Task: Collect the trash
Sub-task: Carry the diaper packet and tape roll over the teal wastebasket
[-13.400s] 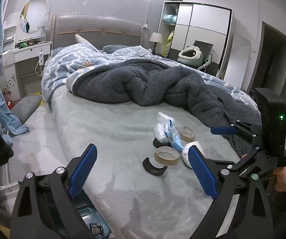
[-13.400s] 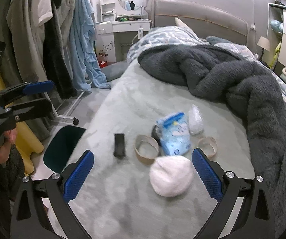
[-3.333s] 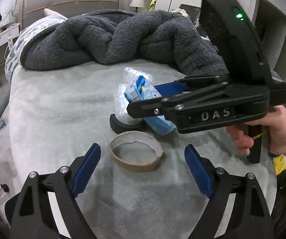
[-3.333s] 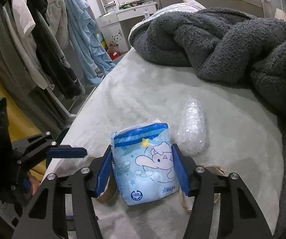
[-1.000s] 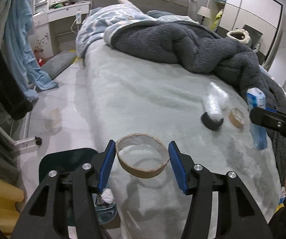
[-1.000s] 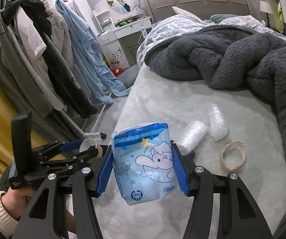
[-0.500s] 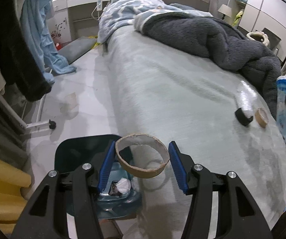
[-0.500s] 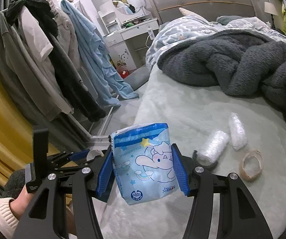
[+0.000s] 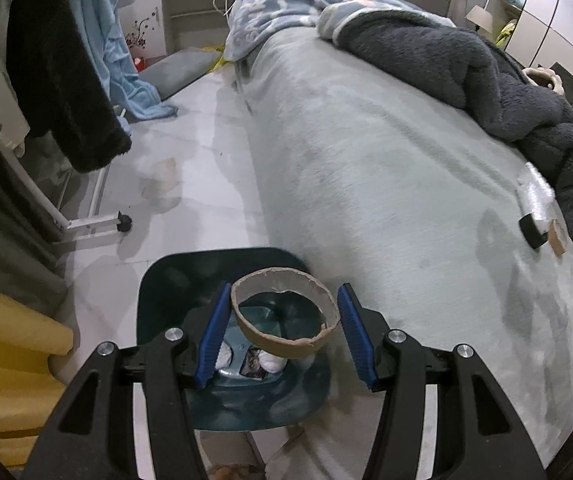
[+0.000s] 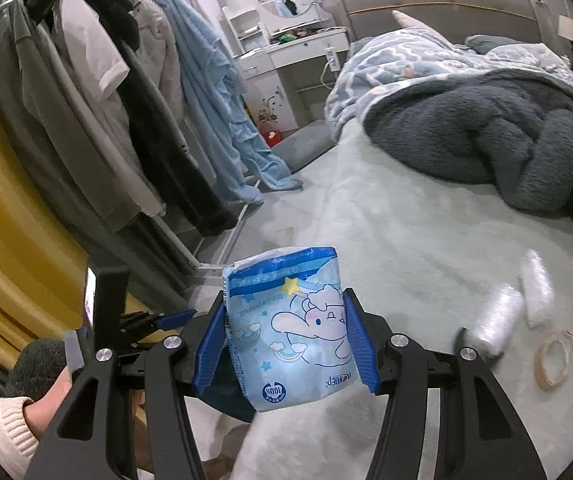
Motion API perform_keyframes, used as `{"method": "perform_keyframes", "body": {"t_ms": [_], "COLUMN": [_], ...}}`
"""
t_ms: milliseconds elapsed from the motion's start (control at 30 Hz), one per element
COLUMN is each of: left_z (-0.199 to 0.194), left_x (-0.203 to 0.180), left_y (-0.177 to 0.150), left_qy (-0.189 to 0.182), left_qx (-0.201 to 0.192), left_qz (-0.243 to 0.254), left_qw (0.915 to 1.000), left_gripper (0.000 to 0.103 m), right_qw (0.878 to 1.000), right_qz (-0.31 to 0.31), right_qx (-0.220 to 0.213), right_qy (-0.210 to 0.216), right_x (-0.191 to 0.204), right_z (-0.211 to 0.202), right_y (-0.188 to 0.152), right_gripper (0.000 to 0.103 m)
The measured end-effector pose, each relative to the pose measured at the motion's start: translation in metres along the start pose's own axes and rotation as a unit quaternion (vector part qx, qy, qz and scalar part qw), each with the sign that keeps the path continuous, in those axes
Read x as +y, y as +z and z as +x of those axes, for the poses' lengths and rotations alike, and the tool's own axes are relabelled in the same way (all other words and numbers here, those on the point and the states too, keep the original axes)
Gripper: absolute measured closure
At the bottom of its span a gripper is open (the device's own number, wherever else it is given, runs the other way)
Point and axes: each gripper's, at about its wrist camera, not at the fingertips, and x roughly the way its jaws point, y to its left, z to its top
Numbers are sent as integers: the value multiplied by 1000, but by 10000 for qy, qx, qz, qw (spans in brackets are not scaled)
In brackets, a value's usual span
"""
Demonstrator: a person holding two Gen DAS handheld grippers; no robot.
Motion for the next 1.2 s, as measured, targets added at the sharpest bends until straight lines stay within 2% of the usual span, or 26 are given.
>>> {"method": "perform_keyframes", "body": {"t_ms": [367,667,967,1000,1100,1200], "left_z": [33,56,69,70,67,62], "left_x": [44,71,91,93,102,111], "left_y": [-17,-29,-41,-42,-43,-42], "left_qy": [-57,-144,-286,-308,-329,-337], "left_qx": [675,1172,1472,1489,1457,1366], "left_qz": [-249,-450,-584,-600,-668,-722], "left_qw": [9974,9920,9870,9865,9865,9874], "left_gripper": [45,45,44,43,29,24], "right_qw": [9991,9963,9911,9903,9881,9856], "right_qz": [-249,-465,-642,-658,-701,-713], "right_qx": [300,643,1125,1188,1360,1529], "right_qy": [154,345,297,281,187,91], "right_x": [33,64,79,78,78,76], "right_z": [49,94,146,151,167,180], "right_y": [7,6,-9,-12,-21,-28], "right_gripper": [46,46,46,46,46,46]}}
